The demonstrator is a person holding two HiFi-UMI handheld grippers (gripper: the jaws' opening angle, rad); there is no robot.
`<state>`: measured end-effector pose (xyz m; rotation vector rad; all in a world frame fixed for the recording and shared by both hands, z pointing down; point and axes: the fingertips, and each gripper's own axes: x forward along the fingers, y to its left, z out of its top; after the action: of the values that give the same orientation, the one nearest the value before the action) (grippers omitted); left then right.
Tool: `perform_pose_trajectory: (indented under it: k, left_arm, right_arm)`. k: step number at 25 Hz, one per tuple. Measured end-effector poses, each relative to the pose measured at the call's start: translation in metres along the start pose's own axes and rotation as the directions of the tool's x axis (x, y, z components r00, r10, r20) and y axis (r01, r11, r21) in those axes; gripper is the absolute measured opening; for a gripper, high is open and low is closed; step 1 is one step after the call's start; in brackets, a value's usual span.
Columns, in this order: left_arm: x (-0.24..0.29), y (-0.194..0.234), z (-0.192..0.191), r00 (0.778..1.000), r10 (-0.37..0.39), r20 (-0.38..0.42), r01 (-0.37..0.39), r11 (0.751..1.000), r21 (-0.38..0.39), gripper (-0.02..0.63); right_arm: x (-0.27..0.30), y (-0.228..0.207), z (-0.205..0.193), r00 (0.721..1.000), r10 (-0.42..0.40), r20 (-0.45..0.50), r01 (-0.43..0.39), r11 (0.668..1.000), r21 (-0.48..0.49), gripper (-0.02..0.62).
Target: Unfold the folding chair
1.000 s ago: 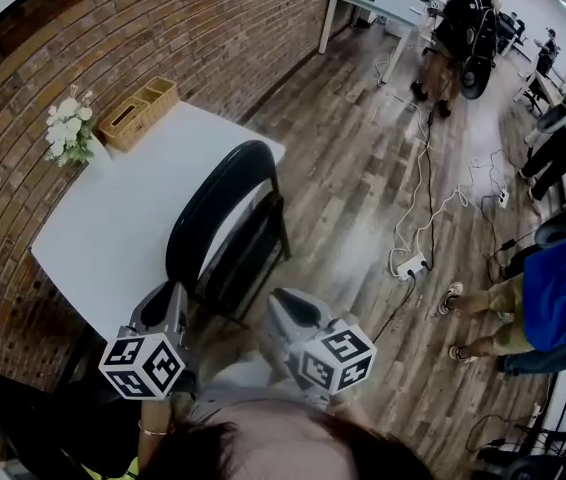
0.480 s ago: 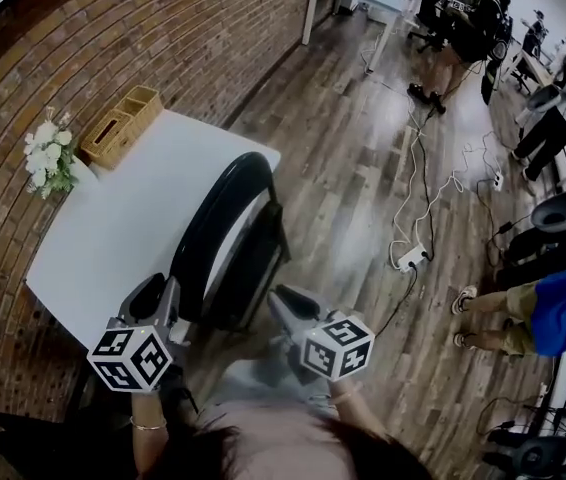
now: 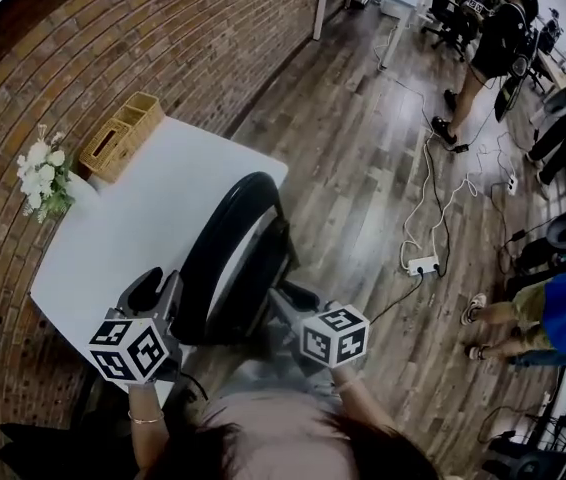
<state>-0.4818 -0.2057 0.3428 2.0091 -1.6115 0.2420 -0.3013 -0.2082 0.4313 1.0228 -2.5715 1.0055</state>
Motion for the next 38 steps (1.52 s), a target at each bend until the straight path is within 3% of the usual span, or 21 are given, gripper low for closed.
perform_pose_trajectory:
  k: [8, 19, 32, 38]
  left_arm:
    - [0.037, -0.004, 0.007, 0.991, -0.055, -0.118, 0.063, 0.996, 0.070, 0.173]
    - [0.069, -0.007, -0.014, 0.951, -0.067, -0.303, 0.103, 0.989, 0.106, 0.222]
    - [0.085, -0.011, -0.034, 0.898, -0.058, -0.436, 0.130, 0.982, 0.137, 0.232]
    - [0.089, -0.010, -0.041, 0.882, -0.051, -0.469, 0.130, 0.982, 0.136, 0.230]
  right_arm:
    - [0.028, -0.031, -0.004, 0.998, 0.009, -0.062, -0.006, 0.999, 0.050, 0.129]
    - [0.062, -0.064, -0.026, 0.990, 0.041, -0.138, -0.017, 0.985, 0.174, 0.177]
    - [0.097, -0.082, -0.061, 0.969, 0.081, -0.233, -0.030, 0.976, 0.217, 0.224]
    - [0.113, -0.089, -0.073, 0.960, 0.117, -0.254, -0.038, 0.954, 0.296, 0.239]
